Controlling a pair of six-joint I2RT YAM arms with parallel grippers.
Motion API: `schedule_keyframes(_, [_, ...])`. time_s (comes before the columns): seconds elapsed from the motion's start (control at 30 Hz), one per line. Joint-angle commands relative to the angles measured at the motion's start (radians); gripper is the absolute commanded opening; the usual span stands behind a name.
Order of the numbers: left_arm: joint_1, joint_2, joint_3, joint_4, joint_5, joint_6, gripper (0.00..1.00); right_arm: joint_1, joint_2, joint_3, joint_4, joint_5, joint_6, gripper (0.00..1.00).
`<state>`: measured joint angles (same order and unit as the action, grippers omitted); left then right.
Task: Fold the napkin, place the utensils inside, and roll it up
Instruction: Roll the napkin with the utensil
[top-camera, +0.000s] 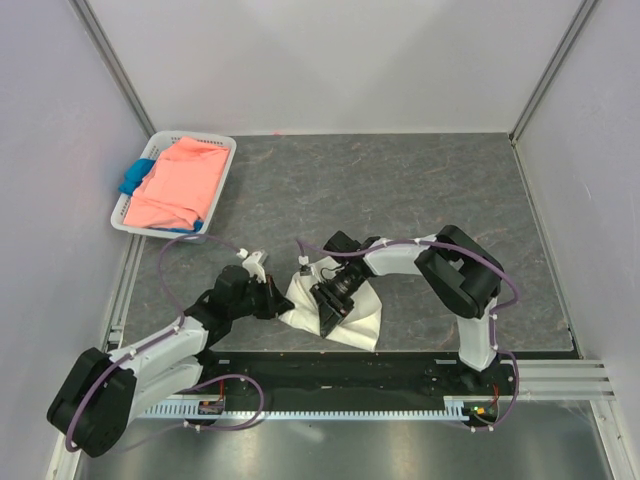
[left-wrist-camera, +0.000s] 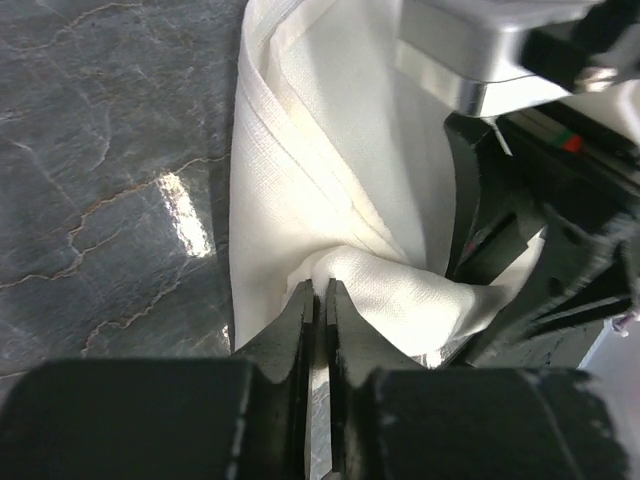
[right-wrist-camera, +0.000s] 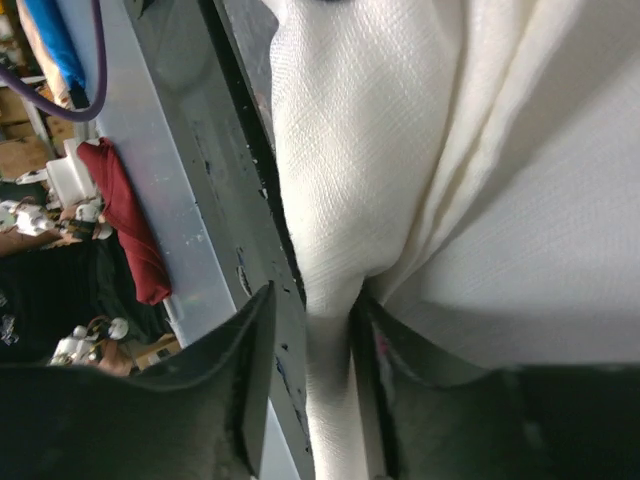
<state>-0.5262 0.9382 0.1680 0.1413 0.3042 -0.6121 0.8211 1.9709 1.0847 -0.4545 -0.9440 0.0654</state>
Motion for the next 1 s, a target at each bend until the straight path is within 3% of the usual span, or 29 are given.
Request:
schedule_keyframes(0.0, [0.002,0.023,0.070,-0.098,-0.096,0.003,0.03,-0.017,-0.082,0.021,-0.035,0.149,-0.032,0.54])
schedule_keyframes(0.2, [0.002,0.091,0.111,-0.135,-0.120,0.000,0.02,-0.016,-0.248,0.027,-0.076,0.299,-0.010,0.68])
schedule_keyframes(0.33, [0.002,0.138,0.145,-0.189,-0.145,-0.011,0.02,0.042,-0.386,0.003,-0.056,0.554,-0.009,0.70])
schedule_keyframes(0.37, [0.002,0.146,0.149,-0.196,-0.148,-0.015,0.02,0.093,-0.417,-0.012,-0.027,0.708,-0.007,0.71])
schedule_keyframes(0.47, [0.003,0.163,0.166,-0.218,-0.169,-0.028,0.02,0.227,-0.539,-0.090,0.061,0.981,-0.015,0.72])
schedule_keyframes(0.6, [0.003,0.188,0.185,-0.235,-0.177,-0.028,0.02,0.367,-0.563,-0.190,0.155,1.204,-0.010,0.72])
schedule_keyframes(0.77, [0.003,0.227,0.200,-0.238,-0.169,-0.011,0.02,0.493,-0.460,-0.194,0.221,1.329,-0.032,0.72])
schedule_keyframes(0.97, [0.003,0.246,0.212,-0.236,-0.155,-0.003,0.02,0.513,-0.389,-0.195,0.298,1.360,-0.056,0.72])
